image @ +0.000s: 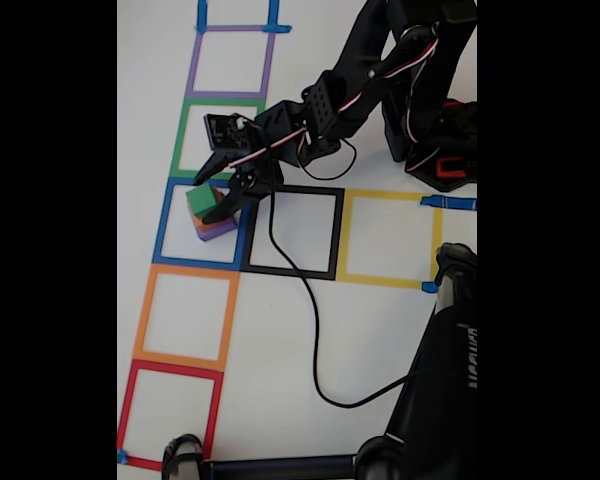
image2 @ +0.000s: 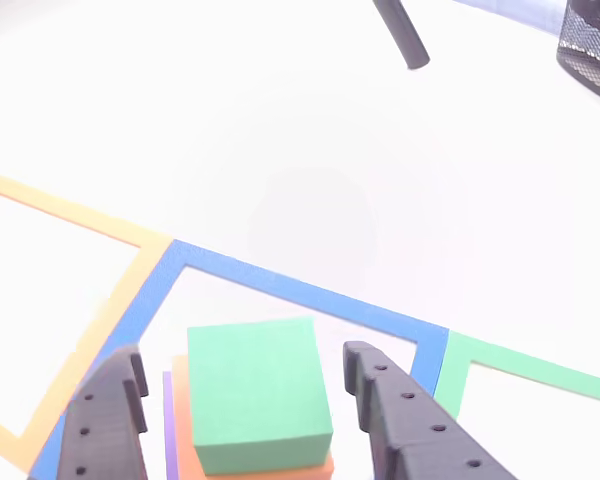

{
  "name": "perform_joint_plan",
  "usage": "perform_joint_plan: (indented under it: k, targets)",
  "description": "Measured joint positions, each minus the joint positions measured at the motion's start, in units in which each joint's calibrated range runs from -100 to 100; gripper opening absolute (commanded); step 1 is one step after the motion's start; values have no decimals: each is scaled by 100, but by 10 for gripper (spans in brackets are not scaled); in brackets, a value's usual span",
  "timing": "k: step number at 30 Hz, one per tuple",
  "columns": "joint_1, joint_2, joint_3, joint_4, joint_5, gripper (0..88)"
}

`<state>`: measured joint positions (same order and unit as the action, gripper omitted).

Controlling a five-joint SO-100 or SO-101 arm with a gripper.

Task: Tower of hanoi

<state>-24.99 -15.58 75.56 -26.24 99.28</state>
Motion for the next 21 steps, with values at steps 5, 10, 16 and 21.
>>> perform_joint_plan:
  k: [5, 10, 16, 21]
  targets:
    - [-222, -734, 0, 355, 0, 124]
    - [-492, -2001, -390, 1878, -486, 12]
    - [-421, -3267, -1470, 4756, -773, 12]
    - [363, -3833, -2656, 7287, -719, 12]
